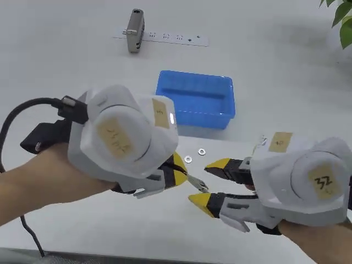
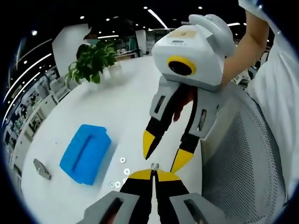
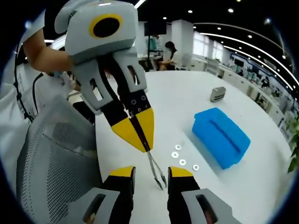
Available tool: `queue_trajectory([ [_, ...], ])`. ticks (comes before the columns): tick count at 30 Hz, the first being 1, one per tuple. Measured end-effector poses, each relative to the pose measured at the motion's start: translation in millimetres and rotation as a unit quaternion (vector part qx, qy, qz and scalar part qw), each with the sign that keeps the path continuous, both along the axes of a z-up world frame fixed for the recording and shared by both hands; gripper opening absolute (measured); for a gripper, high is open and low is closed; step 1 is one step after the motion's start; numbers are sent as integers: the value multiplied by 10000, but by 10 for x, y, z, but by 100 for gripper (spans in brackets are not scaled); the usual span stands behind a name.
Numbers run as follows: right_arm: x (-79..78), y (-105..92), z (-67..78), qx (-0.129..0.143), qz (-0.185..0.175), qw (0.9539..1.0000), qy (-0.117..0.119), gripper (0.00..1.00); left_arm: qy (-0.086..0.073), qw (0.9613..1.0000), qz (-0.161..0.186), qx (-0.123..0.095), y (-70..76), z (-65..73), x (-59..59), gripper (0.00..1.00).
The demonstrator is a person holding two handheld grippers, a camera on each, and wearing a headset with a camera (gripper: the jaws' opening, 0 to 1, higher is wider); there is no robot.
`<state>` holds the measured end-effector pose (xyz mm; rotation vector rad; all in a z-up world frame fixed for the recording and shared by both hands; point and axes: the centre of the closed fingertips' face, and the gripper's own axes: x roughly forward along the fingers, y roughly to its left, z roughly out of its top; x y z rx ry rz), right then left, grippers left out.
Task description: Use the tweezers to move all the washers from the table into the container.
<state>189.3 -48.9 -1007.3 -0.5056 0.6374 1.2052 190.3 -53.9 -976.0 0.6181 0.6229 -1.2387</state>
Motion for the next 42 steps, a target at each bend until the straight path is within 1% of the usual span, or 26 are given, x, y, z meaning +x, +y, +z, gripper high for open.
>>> queue_trajectory([
  [1,-7,13,-9,-40,97,9999,-15,23,-19,10000,-27,-5,-7,20,-2,0],
  [2,-22,35,-19,-110,284,9995,-58,21,-39,10000,-58,-13,-12,40,-9,0],
  [4,-35,79,-5,-120,495,9986,-158,19,-48,9999,-111,-51,-28,101,-26,0],
  [6,-49,110,17,-109,583,9981,-167,16,-58,9998,-183,-59,-35,138,-50,0],
  [7,-62,138,38,-83,698,9973,-202,16,-75,9997,-241,-52,-38,164,-67,0],
  [9,-85,179,72,-23,845,9962,-216,12,-138,9993,-344,-43,-38,209,-93,0],
  [12,-100,229,109,61,959,9951,-228,6,-115,9990,-426,-75,-39,280,-140,0],
  [14,-109,261,133,134,1014,9945,-208,4,-136,9988,-463,-103,-39,326,-168,0],
  [15,-115,274,147,167,1040,9943,-193,4,-146,9987,-471,-79,-34,330,-177,0],
  [16,-122,288,160,192,1049,9941,-174,4,-197,9985,-499,-50,-22,337,-186,0],
  [19,-140,311,189,237,1090,9936,-170,3,-225,9986,-478,-71,2,362,-197,0],
  [22,-138,329,220,262,1079,9935,-238,3,-313,9988,-358,-139,30,393,-191,0],
  [25,-113,333,227,238,1038,9939,-277,2,-517,9983,-137,-248,60,402,-166,0],
  [26,-111,335,228,245,1034,9940,-277,2,-537,9981,-53,-311,59,406,-160,0],
  [29,-102,349,236,271,986,9944,-256,1,-487,9964,446,-529,71,415,-116,0],
  [31,-88,351,241,269,943,9949,-252,1,-453,9926,845,-741,108,434,-77,2],
  [33,-58,341,236,246,869,9956,-245,1,-342,9874,1238,-926,158,446,-57,10],
  [34,-37,335,235,247,818,9960,-252,1,-321,9823,1539,-1019,219,451,-37,12],
  [35,-12,329,233,256,761,9965,-241,0,-362,9782,1731,-1087,263,461,-19,16],
  [36,19,316,223,253,681,9972,-201,0,-334,9727,1982,-1163,332,458,-28,18],
  [37,43,308,218,258,631,9975,-181,1,-306,9680,2174,-1217,387,454,-37,18],
  [38,86,302,219,292,543,9979,-173,1,-302,9596,2477,-1297,475,448,-42,20],
  [39,102,300,220,300,509,9981,-169,1,-294,9559,2592,-1348,523,434,-56,22],
  [40,144,296,221,316,437,9984,-156,1,-289,9490,2806,-1408,615,402,-78,24],
  [41,188,296,221,321,366,9987,-133,1,-312,9454,2915,-1427,658,391,-75,24],
  [42,222,295,220,316,315,9989,-136,1,-277,9375,3150,-1450,749,347,-88,25],
])
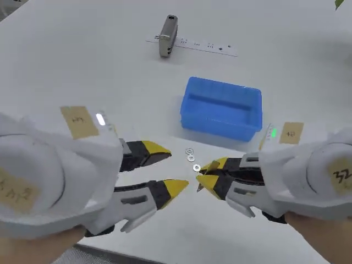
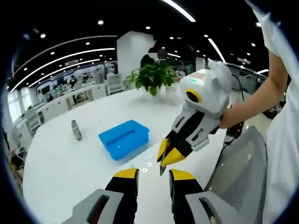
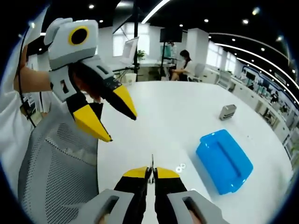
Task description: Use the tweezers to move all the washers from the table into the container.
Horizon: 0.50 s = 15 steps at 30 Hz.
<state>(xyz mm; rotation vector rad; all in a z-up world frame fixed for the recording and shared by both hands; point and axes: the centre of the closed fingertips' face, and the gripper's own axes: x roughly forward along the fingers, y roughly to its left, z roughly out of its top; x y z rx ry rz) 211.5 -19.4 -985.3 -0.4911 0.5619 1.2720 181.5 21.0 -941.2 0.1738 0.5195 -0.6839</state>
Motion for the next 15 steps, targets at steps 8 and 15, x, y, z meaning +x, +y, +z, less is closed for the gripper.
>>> queue_trajectory([
  [8,370,44,27,19,-335,9993,-148,1,167,9957,908,45,317,-183,-132,50],
  [15,683,130,-12,206,-812,9965,-24,2,64,9886,1459,366,502,-349,-53,77],
])
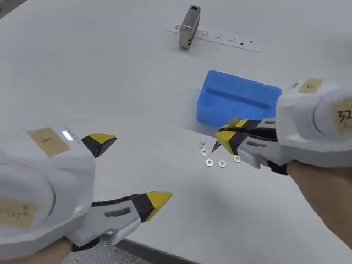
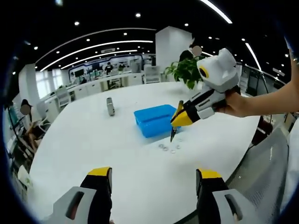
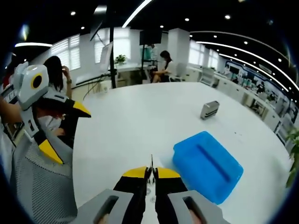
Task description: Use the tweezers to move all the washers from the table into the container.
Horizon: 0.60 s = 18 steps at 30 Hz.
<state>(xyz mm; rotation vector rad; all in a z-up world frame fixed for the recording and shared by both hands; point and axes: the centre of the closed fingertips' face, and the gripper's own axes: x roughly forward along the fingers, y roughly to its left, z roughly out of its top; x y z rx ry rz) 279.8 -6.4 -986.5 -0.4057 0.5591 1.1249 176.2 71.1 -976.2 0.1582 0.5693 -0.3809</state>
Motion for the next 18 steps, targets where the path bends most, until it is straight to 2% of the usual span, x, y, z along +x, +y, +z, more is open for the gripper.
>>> queue_trajectory([
  [3,59,38,-45,-28,-48,10000,5,2,36,9998,124,118,58,-63,29,87],
  [4,79,52,-63,-50,-58,10000,6,2,4,9997,145,178,68,-59,35,89],
  [5,90,61,-76,-56,-67,10000,17,2,-113,9996,163,189,67,-39,50,90],
  [7,107,84,-99,-63,-80,9999,24,2,-202,9995,186,129,55,-40,68,92],
  [8,115,93,-107,-72,-88,9999,12,2,-153,9996,160,175,52,-54,64,93],
  [10,134,103,-135,-109,-88,9999,-10,2,-165,9993,137,305,63,-71,58,96],
  [14,156,116,-195,-101,-120,9998,80,2,-202,9996,148,140,53,-41,63,99],
  [18,156,122,-243,-156,-83,9998,108,2,-215,9992,248,221,103,-44,72,99],
])
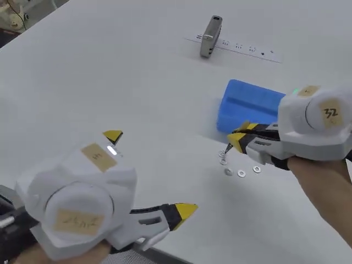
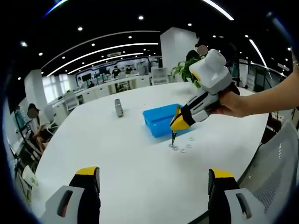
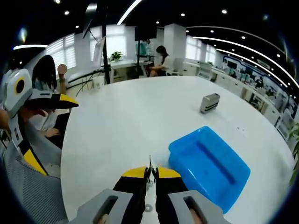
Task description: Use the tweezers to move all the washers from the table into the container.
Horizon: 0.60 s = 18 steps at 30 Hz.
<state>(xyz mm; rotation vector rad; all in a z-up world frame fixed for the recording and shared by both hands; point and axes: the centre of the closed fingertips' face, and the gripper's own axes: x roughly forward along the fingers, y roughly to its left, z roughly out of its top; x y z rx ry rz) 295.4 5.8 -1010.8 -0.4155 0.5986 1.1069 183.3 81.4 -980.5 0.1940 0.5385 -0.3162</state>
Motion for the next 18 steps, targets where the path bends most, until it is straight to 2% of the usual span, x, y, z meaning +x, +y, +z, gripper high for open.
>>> queue_trajectory([
  [7,41,38,0,-9,32,10000,-15,2,65,9999,-5,130,17,-42,-1,96],
  [12,11,49,-38,-49,89,9999,35,2,83,9998,-19,158,20,-56,-2,95],
  [18,44,49,-44,-51,89,9999,-40,2,118,9997,-46,216,18,-76,-7,94],
])
